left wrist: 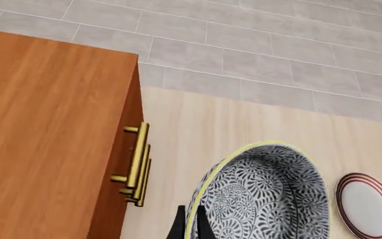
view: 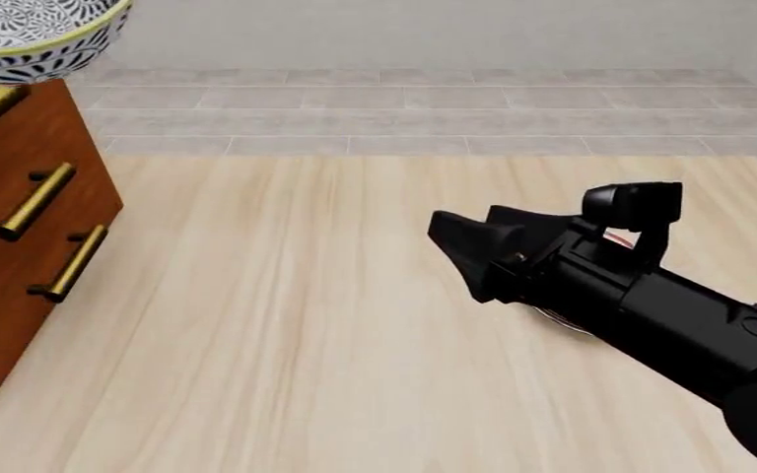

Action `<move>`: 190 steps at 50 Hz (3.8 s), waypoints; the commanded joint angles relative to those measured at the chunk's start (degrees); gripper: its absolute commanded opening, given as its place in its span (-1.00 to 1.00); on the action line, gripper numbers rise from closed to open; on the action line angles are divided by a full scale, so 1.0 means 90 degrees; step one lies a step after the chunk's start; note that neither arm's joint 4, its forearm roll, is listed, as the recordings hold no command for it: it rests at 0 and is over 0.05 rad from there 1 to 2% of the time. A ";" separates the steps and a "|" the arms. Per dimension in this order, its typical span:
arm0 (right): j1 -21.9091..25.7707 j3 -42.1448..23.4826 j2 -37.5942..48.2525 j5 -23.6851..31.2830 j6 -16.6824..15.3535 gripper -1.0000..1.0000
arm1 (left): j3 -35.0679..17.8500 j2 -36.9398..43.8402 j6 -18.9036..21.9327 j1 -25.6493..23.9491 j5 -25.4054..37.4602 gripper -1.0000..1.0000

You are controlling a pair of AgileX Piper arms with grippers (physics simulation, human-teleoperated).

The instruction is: Put the bowl on top of the cabinet.

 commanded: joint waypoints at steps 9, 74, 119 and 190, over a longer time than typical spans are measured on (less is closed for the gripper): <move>0.0001 -0.0005 0.0032 -0.0014 0.0019 1.00 | -0.0326 0.0025 0.0149 0.1225 0.0012 -1.00; 0.0081 -0.0069 0.0245 -0.0036 -0.0160 1.00 | 0.0299 0.0729 -0.0617 0.3917 -0.2126 -1.00; 0.0102 -0.0152 0.0480 -0.0005 -0.0482 1.00 | 0.1092 0.1159 -0.0511 0.4106 -0.3189 -1.00; 0.0174 -0.0134 0.0342 0.0051 -0.0487 1.00 | -0.2620 0.1283 -0.0217 0.4361 -0.1130 1.00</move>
